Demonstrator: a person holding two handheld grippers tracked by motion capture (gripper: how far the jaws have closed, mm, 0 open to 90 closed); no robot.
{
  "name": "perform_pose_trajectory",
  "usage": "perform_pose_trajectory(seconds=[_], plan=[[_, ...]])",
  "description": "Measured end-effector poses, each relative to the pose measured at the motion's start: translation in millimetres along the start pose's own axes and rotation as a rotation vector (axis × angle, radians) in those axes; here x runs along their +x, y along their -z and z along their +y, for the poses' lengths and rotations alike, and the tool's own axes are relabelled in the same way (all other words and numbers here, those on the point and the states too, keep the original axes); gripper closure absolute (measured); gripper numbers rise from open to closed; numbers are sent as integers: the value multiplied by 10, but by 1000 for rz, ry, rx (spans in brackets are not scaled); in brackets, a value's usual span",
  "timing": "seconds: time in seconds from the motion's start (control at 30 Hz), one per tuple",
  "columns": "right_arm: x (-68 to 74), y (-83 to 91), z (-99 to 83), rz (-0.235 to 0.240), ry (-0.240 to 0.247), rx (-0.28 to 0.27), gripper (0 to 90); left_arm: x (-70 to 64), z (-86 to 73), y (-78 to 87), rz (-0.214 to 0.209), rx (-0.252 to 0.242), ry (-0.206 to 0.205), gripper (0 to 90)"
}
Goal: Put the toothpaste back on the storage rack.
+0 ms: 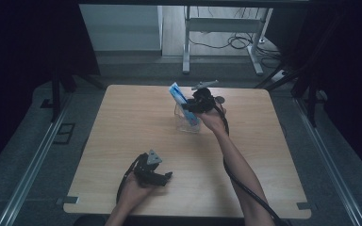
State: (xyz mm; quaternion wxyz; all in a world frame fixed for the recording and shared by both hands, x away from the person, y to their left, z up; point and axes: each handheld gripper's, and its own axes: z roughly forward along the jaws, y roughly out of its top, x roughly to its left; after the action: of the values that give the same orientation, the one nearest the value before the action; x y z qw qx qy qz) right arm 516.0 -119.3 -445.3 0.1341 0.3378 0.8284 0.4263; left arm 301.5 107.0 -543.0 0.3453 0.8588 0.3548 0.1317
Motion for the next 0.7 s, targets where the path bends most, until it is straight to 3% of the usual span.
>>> perform_pose_trajectory(seconds=[0.1,0.47,0.7], plan=[[-13,49,17,0,-12,-22,577,0,0,0,0,0,0,153],[-38,151,-6,-10,-18,-22,529,0,1,0,-1,1,0,153],[11,178,-4,-7,6,-24,501,1,1,0,-1,1,0,153]])
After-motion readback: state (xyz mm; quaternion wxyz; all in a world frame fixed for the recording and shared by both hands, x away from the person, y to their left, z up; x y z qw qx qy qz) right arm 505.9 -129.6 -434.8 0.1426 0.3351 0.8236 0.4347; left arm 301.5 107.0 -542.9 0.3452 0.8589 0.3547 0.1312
